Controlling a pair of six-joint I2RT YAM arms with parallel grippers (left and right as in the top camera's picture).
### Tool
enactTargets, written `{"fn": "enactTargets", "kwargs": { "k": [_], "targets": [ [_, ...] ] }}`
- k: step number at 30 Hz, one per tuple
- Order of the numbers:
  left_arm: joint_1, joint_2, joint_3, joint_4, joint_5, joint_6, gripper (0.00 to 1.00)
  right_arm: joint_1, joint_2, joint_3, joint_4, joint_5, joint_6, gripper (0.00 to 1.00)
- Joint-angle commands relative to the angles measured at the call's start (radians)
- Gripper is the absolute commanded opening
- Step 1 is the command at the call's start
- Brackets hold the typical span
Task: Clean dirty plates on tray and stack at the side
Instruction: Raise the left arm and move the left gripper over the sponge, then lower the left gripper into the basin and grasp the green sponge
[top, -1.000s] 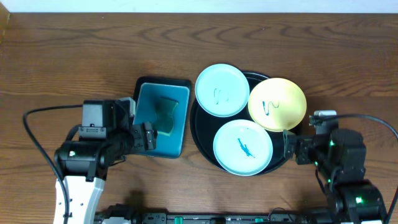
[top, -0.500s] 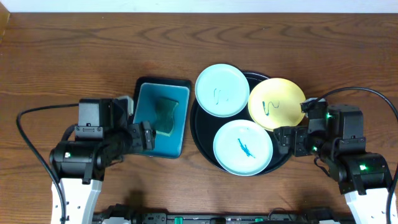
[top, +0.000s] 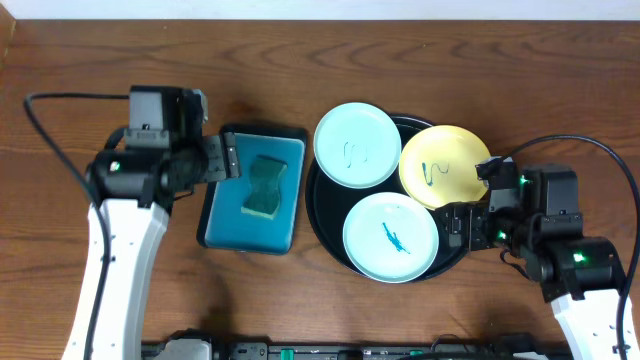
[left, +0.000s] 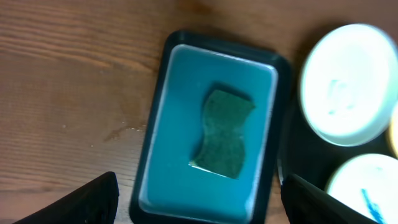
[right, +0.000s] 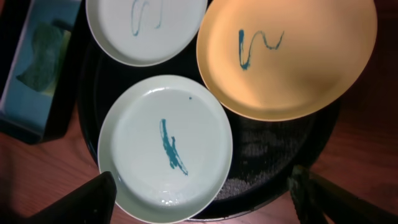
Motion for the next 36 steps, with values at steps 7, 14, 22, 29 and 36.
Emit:
{"fn": "enactTargets", "kwargs": {
  "k": [7,14,22,29,36],
  "targets": [
    [-0.084,0.240,0.018,0.006,-0.051,0.021,0.84,0.006,0.076,0.021,-0.023,0.013,0.005,0.80],
    [-0.127,0.370,0.018,0.032,-0.055,0.019,0.70,0.006,0.116,0.021,-0.026,0.013,0.005,0.74],
    [-0.127,0.486,0.015,0.037,-0.008,0.017,0.66,0.006,0.119,0.021,-0.025,0.013,0.005,0.74],
    [-0.157,0.502,-0.026,0.086,-0.006,0.018,0.65,0.006,0.119,0.021,-0.025,0.013,0.005,0.73],
    [-0.165,0.507,-0.033,0.115,-0.007,0.017,0.63,0.006,0.119,0.021,-0.026,0.013,0.005,0.72]
  ]
}}
